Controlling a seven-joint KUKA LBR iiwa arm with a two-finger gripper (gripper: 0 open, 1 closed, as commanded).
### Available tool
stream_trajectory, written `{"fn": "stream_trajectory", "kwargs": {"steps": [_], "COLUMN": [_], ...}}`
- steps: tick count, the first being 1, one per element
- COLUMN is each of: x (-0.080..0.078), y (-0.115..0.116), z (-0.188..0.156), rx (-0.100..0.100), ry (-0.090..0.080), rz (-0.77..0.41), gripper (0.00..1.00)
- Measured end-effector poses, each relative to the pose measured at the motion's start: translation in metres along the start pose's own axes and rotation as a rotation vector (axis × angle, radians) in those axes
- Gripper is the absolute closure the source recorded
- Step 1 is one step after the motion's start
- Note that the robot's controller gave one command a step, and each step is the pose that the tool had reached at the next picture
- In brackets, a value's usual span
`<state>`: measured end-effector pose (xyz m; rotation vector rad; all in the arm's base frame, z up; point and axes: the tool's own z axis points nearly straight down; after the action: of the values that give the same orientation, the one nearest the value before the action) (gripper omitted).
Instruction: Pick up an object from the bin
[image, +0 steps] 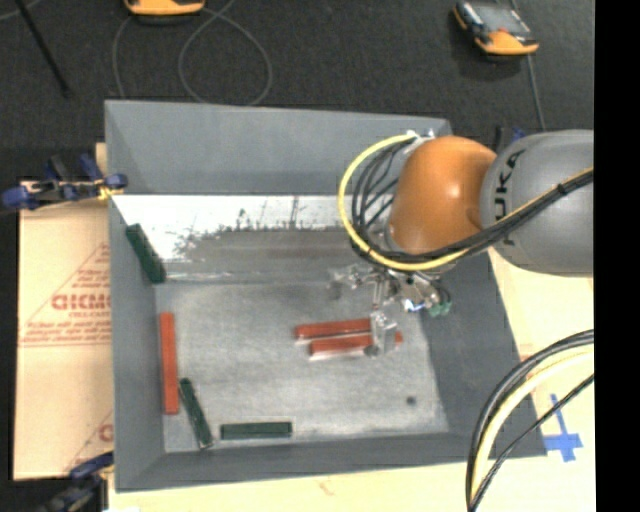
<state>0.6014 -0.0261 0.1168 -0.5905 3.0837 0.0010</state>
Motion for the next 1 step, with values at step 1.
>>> {"fn": "stream_trajectory", "kwargs": {"steps": [1], "x": [0.0143], "y": [-0.0043], "z": [0.0482], "rx": [-0.001], "ry": [0.002], "rz": [0.103], "gripper": [0.0]}}
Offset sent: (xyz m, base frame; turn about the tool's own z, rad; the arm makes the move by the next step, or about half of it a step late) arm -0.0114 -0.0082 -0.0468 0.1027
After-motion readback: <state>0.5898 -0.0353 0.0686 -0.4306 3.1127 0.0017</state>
